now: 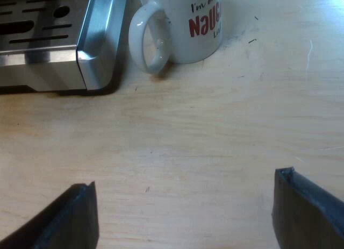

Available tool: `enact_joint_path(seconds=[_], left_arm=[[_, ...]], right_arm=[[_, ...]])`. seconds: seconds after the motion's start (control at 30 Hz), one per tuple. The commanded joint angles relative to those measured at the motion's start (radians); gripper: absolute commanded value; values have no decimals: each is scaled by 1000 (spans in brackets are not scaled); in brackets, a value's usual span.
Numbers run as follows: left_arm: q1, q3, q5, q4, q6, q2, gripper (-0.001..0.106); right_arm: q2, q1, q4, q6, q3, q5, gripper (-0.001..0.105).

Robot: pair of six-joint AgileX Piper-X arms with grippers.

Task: Grind coffee beans and then tamp

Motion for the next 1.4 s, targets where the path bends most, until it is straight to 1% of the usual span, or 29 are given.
enact_joint_path(seconds=[0.03, 0.57, 0.6, 0.63, 0.73, 0.87, 0.93, 1.0, 1.07, 1.13, 1.23, 1.27, 1.33, 1.37, 1.4], left_arm=[[0, -4, 2, -13, 0, -43, 51], [0, -4, 2, -13, -2, -43, 51], [0, -4, 2, -13, -2, -43, 51], [0, -9, 15, -6, -5, -43, 51], [0, -28, 44, 6, -5, -43, 51], [0, -46, 59, 7, -9, -30, 51], [0, -47, 115, 7, -9, -8, 51], [0, -47, 147, 3, -10, 10, 51], [-8, -47, 161, -13, -13, 34, 51], [-30, -47, 188, -53, -13, 58, 51], [-73, -47, 206, -108, -13, 86, 51], [-73, -47, 206, -108, -13, 86, 51], [-109, -47, 205, -147, -13, 121, 51], [-147, -47, 205, -179, -3, 174, 51], [-158, -47, 205, -187, -2, 188, 51]], right_arm=[[-47, 0, -10, 1, -5, 2, 69], [-45, 0, -24, 1, -5, -2, 69], [-45, 0, -44, 1, -5, -28, 69], [-45, 0, -62, 1, -12, -62, 69], [-41, 0, -56, -2, -29, -90, 69], [-19, 0, -51, -25, -63, -156, 69], [8, 0, -51, -25, -85, -197, 69], [33, 0, -51, -25, -99, -220, 69], [60, 0, -51, -25, -110, -261, 69], [93, 0, -59, -25, -112, -357, 69], [135, 21, -64, -25, -112, -405, 69], [138, 23, -64, -27, -112, -404, 69], [149, 37, -64, -34, -114, -404, 69], [159, 50, -62, -49, -115, -404, 69], [185, 100, -62, -82, -115, -399, 69]])
